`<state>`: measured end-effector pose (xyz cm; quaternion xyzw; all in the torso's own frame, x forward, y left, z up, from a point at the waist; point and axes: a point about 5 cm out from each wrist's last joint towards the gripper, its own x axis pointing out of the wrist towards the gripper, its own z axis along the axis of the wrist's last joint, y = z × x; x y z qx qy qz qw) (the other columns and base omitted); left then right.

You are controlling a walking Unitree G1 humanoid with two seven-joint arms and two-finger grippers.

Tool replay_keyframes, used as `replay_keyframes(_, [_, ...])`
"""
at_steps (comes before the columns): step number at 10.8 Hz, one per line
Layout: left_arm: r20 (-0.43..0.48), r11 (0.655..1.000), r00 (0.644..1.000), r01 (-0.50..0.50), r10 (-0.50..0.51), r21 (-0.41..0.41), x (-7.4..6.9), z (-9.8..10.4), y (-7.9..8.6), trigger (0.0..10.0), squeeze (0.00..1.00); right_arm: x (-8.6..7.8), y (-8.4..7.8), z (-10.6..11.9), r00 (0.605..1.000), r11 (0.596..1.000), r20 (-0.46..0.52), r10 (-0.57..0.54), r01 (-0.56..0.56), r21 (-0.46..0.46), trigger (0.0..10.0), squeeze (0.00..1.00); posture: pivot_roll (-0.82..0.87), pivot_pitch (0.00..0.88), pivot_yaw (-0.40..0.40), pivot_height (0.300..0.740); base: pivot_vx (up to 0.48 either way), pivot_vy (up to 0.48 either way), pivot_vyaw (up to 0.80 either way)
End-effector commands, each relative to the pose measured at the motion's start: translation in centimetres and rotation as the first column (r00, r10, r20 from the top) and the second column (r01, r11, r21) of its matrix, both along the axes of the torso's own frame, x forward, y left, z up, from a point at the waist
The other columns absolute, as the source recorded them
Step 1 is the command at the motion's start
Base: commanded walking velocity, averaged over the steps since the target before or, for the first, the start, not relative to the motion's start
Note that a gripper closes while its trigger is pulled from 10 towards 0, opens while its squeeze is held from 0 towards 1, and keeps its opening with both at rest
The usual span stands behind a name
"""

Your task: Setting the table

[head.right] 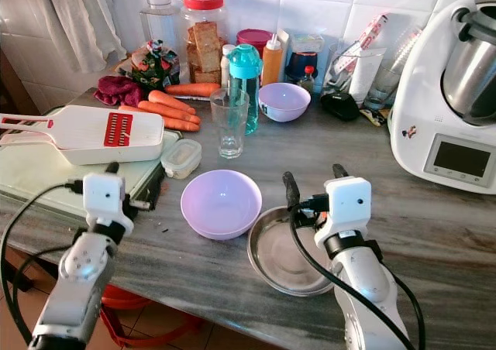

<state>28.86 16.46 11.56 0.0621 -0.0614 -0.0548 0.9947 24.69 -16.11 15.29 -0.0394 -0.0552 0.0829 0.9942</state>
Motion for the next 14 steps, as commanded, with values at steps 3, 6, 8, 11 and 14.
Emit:
replay_keyframes(3, [0.000, 1.000, 1.000, -0.015, 0.015, 0.008, 0.38, 0.21, 0.12, 10.0, 0.00, 0.47, -0.16, 0.01, 1.000, 1.000, -0.003, -0.018, 0.018, 0.026, 10.0, 0.00, 0.05, 0.000, 0.006, 0.740, -0.264, 0.000, 0.00])
replay_keyframes(6, [0.001, 1.000, 1.000, -0.008, 0.008, 0.008, 0.44, 0.28, -0.02, 10.0, 0.00, 0.58, -0.23, -0.02, 1.000, 0.999, -0.002, -0.022, 0.022, 0.027, 10.0, 0.00, 0.05, 0.000, 0.006, 0.740, -0.276, 0.000, 0.00])
replay_keyframes(8, [0.004, 1.000, 1.000, -0.006, 0.006, 0.010, 0.53, 0.39, 0.00, 10.0, 0.00, 0.65, -0.20, -0.07, 1.000, 0.999, -0.002, -0.023, 0.023, 0.026, 10.0, 0.00, 0.05, 0.000, 0.006, 0.740, -0.277, 0.000, 0.00])
replay_keyframes(11, [0.006, 1.000, 1.000, -0.001, 0.001, 0.026, 0.56, 0.38, -0.02, 10.0, 0.00, 0.85, -0.24, 0.06, 1.000, 0.999, 0.003, -0.027, 0.027, 0.028, 10.0, 0.00, 0.05, 0.000, 0.006, 0.740, -0.287, 0.000, 0.00])
replay_keyframes(14, [0.003, 1.000, 1.000, 0.004, -0.004, 0.025, 0.56, 0.28, -0.11, 10.0, 0.00, 0.92, -0.31, 0.10, 1.000, 0.999, 0.003, -0.030, 0.030, 0.028, 10.0, 0.00, 0.05, 0.000, 0.004, 0.740, -0.292, 0.000, -0.30])
